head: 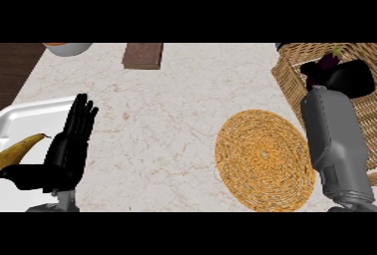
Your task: Pick the eggplant from the placemat and place it in the basket
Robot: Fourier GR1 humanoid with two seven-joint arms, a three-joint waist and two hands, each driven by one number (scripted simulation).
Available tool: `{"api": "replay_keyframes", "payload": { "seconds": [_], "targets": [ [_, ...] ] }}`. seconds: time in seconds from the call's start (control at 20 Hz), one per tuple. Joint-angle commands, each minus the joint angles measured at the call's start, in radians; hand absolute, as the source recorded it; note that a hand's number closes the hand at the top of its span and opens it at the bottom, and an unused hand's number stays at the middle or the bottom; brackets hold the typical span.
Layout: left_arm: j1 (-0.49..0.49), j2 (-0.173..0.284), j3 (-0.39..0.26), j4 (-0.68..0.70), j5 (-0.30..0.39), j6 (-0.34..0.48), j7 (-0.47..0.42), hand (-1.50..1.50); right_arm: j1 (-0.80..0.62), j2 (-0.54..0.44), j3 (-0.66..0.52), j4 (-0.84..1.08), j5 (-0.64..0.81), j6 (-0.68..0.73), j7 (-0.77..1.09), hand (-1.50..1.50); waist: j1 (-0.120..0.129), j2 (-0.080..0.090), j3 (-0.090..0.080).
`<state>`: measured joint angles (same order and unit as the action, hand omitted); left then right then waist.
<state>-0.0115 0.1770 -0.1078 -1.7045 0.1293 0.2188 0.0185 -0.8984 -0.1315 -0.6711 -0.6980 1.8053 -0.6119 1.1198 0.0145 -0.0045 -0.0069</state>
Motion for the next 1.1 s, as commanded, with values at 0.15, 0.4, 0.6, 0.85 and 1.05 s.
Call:
{"api": "replay_keyframes", "payload": {
  "seconds": [0.15, 0.4, 0.6, 0.85, 1.05],
  "targets": [
    [0.0, -0.012, 0.012, 0.022, -0.008, 0.001, -0.024, 0.0, 0.086, 0.022, -0.056, -0.071, 0.012, -0.076, 0.153, 1.5, -0.014, 0.005, 0.006],
    [0.028, 0.012, 0.032, -0.023, 0.012, -0.03, 0.0, 0.0, 0.092, 0.056, -0.064, -0.081, -0.024, -0.046, 0.122, -1.5, -0.004, 0.005, 0.007],
    [-0.013, -0.051, -0.008, 0.069, -0.046, 0.0, -0.055, 0.0, 0.113, 0.034, -0.06, -0.035, -0.066, -0.159, 0.063, -1.5, -0.005, 0.009, 0.007],
    [-0.058, -0.036, 0.03, 0.08, -0.021, -0.018, -0.016, 0.0, 0.134, 0.047, -0.024, -0.106, -0.018, -0.24, 0.043, -1.5, -0.007, 0.008, 0.007],
    [-0.024, 0.004, 0.057, 0.032, 0.012, -0.062, 0.009, 0.0, 0.143, 0.037, -0.022, -0.163, 0.082, -0.258, 0.076, -1.5, -0.001, 0.008, 0.007]
  ]
}}
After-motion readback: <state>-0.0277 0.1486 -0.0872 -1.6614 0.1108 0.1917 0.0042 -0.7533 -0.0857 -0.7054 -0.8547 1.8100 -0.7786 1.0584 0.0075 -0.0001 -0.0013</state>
